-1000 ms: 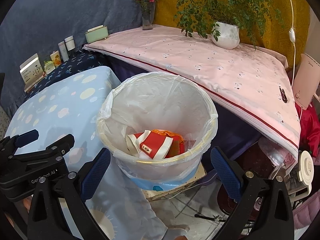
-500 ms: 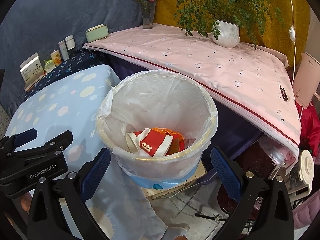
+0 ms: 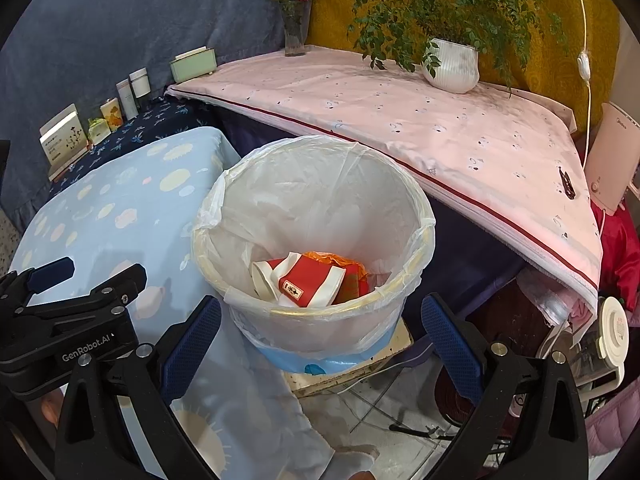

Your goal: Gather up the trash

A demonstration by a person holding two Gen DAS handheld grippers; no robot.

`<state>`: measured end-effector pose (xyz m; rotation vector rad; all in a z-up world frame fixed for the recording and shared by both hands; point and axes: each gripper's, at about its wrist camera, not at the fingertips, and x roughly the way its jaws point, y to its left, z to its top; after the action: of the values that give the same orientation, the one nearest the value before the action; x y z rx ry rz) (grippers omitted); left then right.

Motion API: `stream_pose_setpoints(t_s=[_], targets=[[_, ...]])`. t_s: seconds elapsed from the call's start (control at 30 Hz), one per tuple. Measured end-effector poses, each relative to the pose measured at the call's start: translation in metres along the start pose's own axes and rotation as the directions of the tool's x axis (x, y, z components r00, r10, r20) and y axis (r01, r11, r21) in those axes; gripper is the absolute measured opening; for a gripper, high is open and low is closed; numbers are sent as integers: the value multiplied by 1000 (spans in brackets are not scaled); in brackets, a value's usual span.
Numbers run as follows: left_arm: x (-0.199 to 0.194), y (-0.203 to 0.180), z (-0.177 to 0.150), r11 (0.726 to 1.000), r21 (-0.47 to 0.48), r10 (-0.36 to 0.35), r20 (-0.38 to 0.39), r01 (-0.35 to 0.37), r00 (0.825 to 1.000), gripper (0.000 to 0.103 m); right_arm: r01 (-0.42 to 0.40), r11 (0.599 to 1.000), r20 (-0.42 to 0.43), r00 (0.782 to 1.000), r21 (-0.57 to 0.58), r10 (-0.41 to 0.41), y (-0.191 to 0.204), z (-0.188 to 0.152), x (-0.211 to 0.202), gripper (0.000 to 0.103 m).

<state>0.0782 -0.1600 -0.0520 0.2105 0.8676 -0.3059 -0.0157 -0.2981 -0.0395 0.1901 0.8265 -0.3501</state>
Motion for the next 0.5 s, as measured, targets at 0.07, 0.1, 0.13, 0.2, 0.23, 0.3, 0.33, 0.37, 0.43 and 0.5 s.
stream_pose_setpoints(t_s=[0.07, 0.1, 0.13, 0.2, 0.23, 0.3, 0.33, 0.37, 0.43, 0.5], targets=[[0, 0, -1, 1000, 4, 1, 0, -1, 1000, 91, 0, 1000, -2, 1000, 3, 0, 0, -2, 0, 97], [0, 0, -2, 1000, 6, 1, -1, -1, 1000, 91, 0, 1000, -2, 1000, 4, 0, 0, -3, 0, 97], [0, -1, -2, 1000, 6, 1, -2, -1, 1000, 91, 0, 1000, -3, 1000, 4, 0, 0, -2, 0, 97], [0, -1, -3, 1000, 6, -2, -4, 2, 1000, 91, 0, 1000, -4, 1000, 2, 0, 1, -4, 0, 97], [0, -1, -3, 1000, 7, -4, -5, 4, 1000, 91, -1, 1000, -4, 1000, 1, 1, 1, -5, 0, 97], [-1, 0, -3, 1000, 7, -5, -5, 5, 1000, 91, -2, 1000, -4, 1000, 0, 2, 2, -5, -1, 97], [-1, -1, -3, 1000, 6, -6, -6, 6, 1000, 91, -2, 1000, -4, 1000, 0, 2, 2, -5, -1, 97], [-1, 0, -4, 1000, 6, -6, -7, 6, 1000, 91, -2, 1000, -4, 1000, 0, 2, 2, -6, -2, 97], [-1, -1, -4, 1000, 9, -6, -8, 6, 1000, 91, -2, 1000, -3, 1000, 1, 2, 2, -6, -2, 97], [-1, -1, -4, 1000, 11, -8, -9, 8, 1000, 91, -2, 1000, -3, 1000, 1, 2, 2, -5, -2, 97]])
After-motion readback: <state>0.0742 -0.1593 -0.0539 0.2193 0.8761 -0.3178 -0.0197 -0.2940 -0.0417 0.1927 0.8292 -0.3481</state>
